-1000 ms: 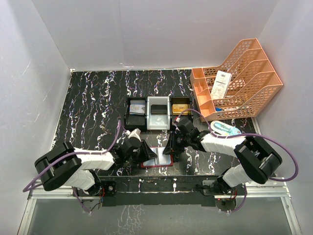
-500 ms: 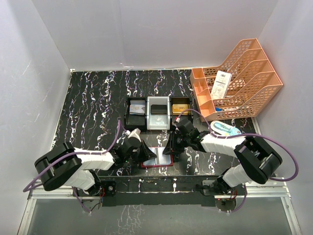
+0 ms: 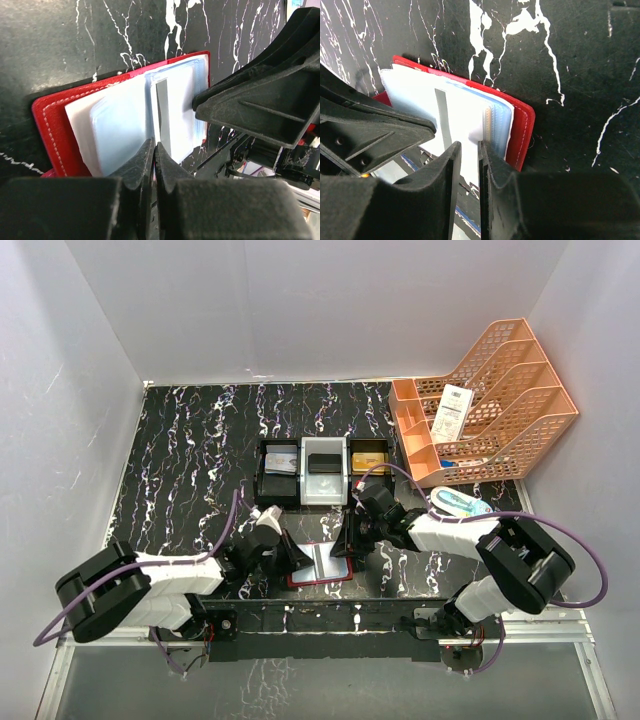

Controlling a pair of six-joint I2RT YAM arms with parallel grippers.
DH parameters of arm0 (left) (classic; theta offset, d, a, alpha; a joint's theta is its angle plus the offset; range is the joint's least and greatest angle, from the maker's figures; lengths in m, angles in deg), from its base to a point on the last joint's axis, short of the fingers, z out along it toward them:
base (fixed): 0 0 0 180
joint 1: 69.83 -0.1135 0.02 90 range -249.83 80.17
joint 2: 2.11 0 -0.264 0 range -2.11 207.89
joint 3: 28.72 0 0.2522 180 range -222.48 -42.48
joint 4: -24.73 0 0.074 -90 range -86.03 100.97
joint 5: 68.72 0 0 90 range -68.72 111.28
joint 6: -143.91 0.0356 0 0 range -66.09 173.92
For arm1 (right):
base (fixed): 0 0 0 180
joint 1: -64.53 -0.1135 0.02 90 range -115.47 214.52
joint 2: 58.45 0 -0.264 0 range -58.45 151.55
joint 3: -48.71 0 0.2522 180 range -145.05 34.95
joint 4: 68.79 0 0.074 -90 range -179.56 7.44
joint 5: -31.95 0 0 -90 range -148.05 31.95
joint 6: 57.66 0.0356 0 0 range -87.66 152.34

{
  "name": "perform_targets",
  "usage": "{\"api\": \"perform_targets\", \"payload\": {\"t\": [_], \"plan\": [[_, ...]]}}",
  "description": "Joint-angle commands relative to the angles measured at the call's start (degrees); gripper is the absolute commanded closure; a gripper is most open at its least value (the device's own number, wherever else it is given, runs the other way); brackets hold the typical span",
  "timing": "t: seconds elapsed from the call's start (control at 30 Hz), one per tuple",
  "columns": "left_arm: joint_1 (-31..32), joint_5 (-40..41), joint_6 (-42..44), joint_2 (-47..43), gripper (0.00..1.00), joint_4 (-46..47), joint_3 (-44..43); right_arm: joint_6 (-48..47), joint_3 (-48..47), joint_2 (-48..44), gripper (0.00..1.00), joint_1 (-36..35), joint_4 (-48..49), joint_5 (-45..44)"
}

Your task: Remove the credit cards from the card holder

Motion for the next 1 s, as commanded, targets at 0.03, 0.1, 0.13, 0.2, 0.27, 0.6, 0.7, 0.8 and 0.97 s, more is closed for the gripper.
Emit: {"api": "perform_targets", "payload": {"t": [0.03, 0.1, 0.13, 0.2, 0.27, 0.6, 0.7, 0.8, 0.97], "plan": [[0.1, 1.5, 1.2, -5.5, 1.00, -1.3, 1.9, -2.4, 1.3, 3.3, 0.81, -0.2, -6.0, -5.0], [0.1, 1.6, 1.5, -6.1, 1.00, -1.7, 1.9, -2.4, 1.3, 3.3, 0.81, -0.2, -5.9, -4.8], [0.0, 1.6, 1.5, -6.2, 1.00, -1.6, 2.0, -2.4, 1.3, 3.2, 0.81, -0.2, -5.9, -4.7], [0.0, 1.7, 1.2, -6.0, 1.00, -1.5, 1.9, -2.4, 1.3, 2.9, 0.81, -0.2, -5.6, -4.5], [0.0, 1.8, 0.3, -5.2, 1.00, -1.7, 1.6, -2.4, 1.2, 2.7, 0.81, -0.2, -5.5, -4.2], [0.1, 4.6, -5.0, 1.1, 0.77, -1.7, -0.3, -2.0, 1.7, 2.9, 0.81, -0.2, -4.6, -3.0], [0.0, 5.5, -6.7, 2.6, 0.74, 0.2, -0.2, -1.7, 2.1, 2.7, 0.81, -0.2, -4.1, -2.8], [0.0, 6.2, -8.7, 3.9, 0.76, 0.6, 0.1, -1.5, 2.5, 2.7, 0.81, -0.2, -3.6, -2.5], [0.0, 7.1, -12.3, 5.2, 0.87, 4.1, 1.8, -1.2, 2.8, 2.9, 0.81, -0.3, -2.8, -2.1]]}}
